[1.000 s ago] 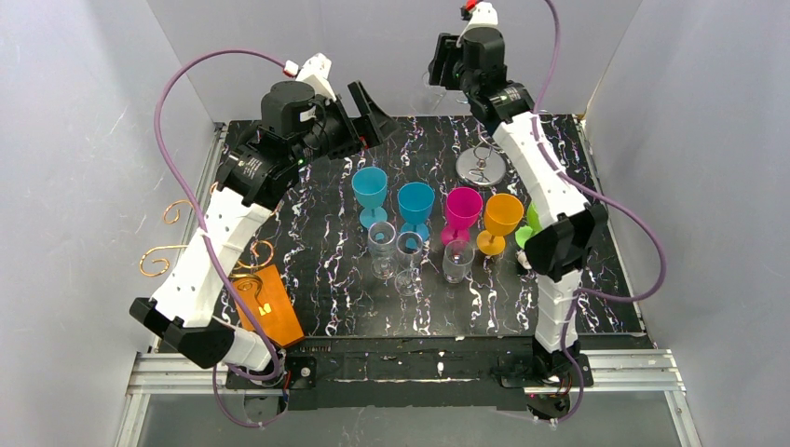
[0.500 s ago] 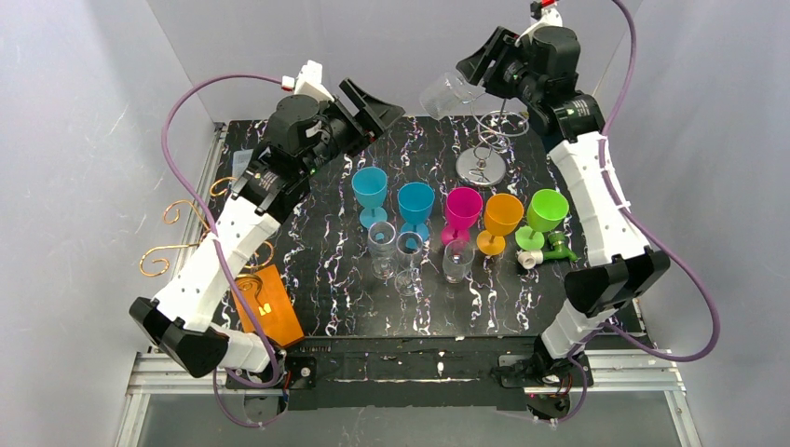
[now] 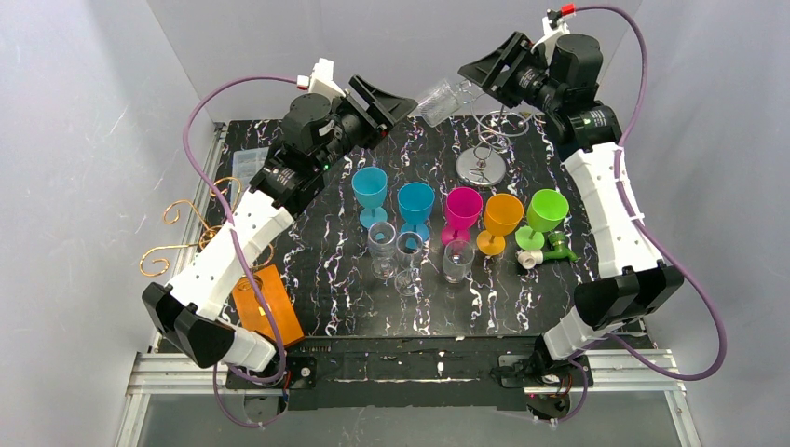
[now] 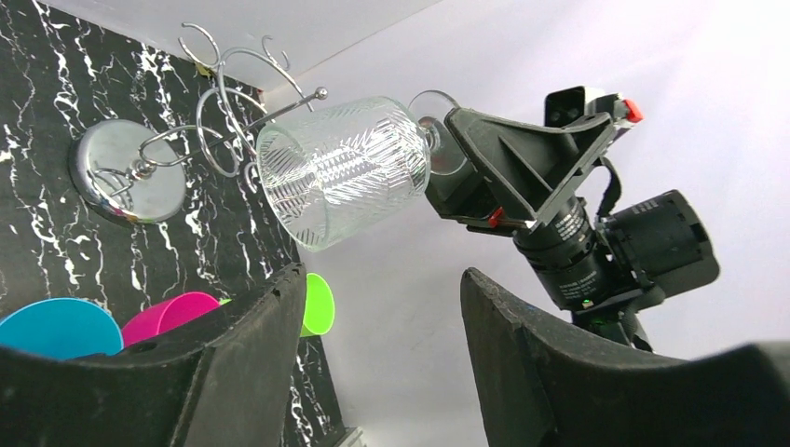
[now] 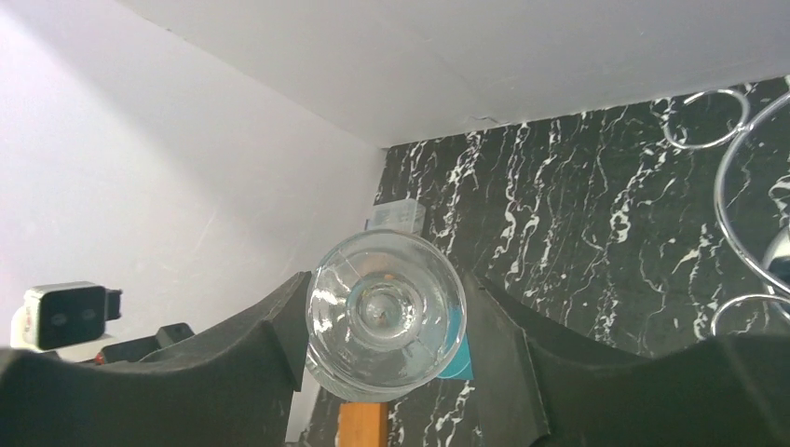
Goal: Take the wine glass off the wine glass rack
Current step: Place the wine glass at the center of the board.
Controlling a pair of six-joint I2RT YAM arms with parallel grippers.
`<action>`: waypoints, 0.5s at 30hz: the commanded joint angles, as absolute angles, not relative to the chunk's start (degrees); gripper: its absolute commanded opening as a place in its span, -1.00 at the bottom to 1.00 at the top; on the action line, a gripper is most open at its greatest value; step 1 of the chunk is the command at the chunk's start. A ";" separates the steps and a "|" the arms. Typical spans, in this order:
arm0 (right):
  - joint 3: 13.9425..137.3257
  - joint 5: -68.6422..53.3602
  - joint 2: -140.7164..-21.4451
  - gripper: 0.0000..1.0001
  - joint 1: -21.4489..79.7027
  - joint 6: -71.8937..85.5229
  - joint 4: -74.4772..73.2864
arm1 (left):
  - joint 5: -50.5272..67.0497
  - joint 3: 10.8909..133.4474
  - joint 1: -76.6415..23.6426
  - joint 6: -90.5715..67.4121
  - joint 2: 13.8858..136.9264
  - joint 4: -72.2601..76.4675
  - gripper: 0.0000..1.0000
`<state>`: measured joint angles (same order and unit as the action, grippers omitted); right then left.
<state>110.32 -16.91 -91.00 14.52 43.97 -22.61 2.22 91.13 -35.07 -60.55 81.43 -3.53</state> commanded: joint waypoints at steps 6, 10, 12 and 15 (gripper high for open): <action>107.93 -27.26 -87.04 -0.02 11.47 54.16 -8.81 | 5.00 90.12 -35.32 -63.41 81.98 2.01 0.14; 107.49 -29.31 -86.92 -0.02 11.17 56.26 -6.94 | 7.59 91.67 -35.33 -65.12 84.30 3.13 0.10; 107.62 -29.90 -86.94 -0.02 11.03 56.65 -6.67 | 9.00 92.86 -35.33 -65.49 85.40 3.25 0.04; 107.95 -30.42 -86.97 -0.02 10.81 57.06 -6.52 | 10.10 93.78 -35.31 -66.10 86.26 3.69 0.00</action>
<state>106.94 -27.68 -90.67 11.27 53.98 -14.02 7.20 90.78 -35.07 -64.97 85.54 1.32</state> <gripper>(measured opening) 0.644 0.518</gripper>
